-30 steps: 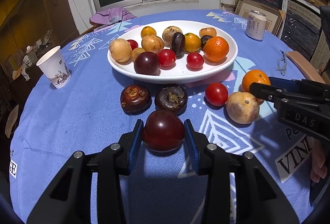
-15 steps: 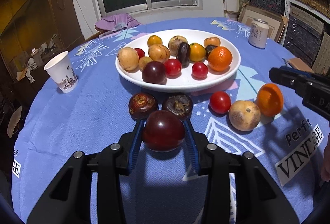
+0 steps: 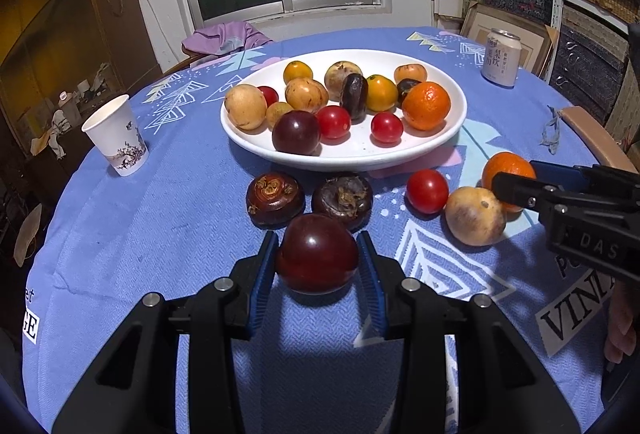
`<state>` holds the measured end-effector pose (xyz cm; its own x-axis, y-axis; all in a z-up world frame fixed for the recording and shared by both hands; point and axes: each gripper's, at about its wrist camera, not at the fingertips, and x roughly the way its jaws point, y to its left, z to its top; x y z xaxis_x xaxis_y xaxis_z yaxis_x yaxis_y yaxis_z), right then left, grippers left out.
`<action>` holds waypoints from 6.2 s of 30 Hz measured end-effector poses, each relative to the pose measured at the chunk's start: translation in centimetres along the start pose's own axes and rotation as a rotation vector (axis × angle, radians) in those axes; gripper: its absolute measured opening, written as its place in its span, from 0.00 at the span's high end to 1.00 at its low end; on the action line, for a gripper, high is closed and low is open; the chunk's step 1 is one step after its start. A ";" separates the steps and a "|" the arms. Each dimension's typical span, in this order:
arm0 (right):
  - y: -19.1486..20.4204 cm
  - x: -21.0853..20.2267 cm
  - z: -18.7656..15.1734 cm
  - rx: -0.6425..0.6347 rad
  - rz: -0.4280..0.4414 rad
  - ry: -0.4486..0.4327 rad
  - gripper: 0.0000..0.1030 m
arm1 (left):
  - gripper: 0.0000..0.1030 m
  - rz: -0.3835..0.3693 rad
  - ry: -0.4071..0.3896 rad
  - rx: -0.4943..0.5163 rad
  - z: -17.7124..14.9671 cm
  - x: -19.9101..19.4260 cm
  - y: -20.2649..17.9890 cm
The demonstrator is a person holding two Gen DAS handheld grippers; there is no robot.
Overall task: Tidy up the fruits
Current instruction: 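Grasp the large orange with the right tool while the left tool holds the plum, then lower the plum and orange onto the plate and open both tools, then grasp the mangosteen with the left tool while the right tool grasps the pale speckled fruit, then set the mangosteen and speckled fruit on the plate, opening both tools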
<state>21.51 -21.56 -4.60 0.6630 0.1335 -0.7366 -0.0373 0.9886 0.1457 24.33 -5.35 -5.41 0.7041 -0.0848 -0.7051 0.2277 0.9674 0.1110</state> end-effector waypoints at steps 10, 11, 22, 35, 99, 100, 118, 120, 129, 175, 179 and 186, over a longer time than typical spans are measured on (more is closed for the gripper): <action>0.1 0.6 -0.1 0.003 0.006 0.022 0.54 | 0.61 0.000 0.003 0.013 -0.1 0.0 -0.3; 0.5 0.6 -0.2 -0.011 -0.011 0.014 0.55 | 0.61 0.001 0.001 0.017 -0.2 0.0 -0.4; -0.6 -4.8 1.8 0.034 -0.010 -0.167 0.56 | 0.62 -0.034 -0.053 -0.056 2.4 -2.2 1.7; 1.6 -0.2 14.4 -0.054 -0.020 -0.137 0.56 | 0.62 -0.005 -0.042 -0.105 16.1 3.6 4.8; 4.3 -4.1 -1.5 -0.202 -0.016 -0.111 0.17 | 0.24 0.081 0.018 -0.055 2.4 3.7 5.2; 4.3 -4.1 -1.5 -0.202 -0.017 -0.111 0.17 | 0.24 0.079 0.024 -0.048 2.5 3.9 5.1; 5.4 -1.7 -2.4 -0.246 -0.044 -0.034 0.20 | 0.50 -0.008 0.069 -0.008 2.9 5.5 4.1; 5.4 -1.3 -2.5 -0.249 -0.034 -0.010 0.30 | 0.59 -0.018 0.066 0.005 3.0 5.5 3.9; 4.8 0.0 -2.4 -0.203 0.021 0.056 0.62 | 0.59 -0.052 0.042 0.004 3.0 5.0 3.9; 5.2 3.2 6.2 -0.205 0.002 -0.067 0.48 | 0.50 -0.033 0.018 -0.124 10.3 8.3 5.8; 5.0 2.3 6.0 -0.187 0.011 -0.084 0.45 | 0.49 -0.032 0.007 -0.165 9.7 7.0 6.8; 3.5 -0.5 4.3 -0.123 0.056 -0.105 0.45 | 0.49 -0.021 -0.013 -0.185 7.5 4.3 7.7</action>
<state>24.25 -18.44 -0.85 0.7314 0.1866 -0.6560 -0.1627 0.9818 0.0979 34.17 -0.05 -2.28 0.7094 -0.1074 -0.6966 0.1155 0.9927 -0.0354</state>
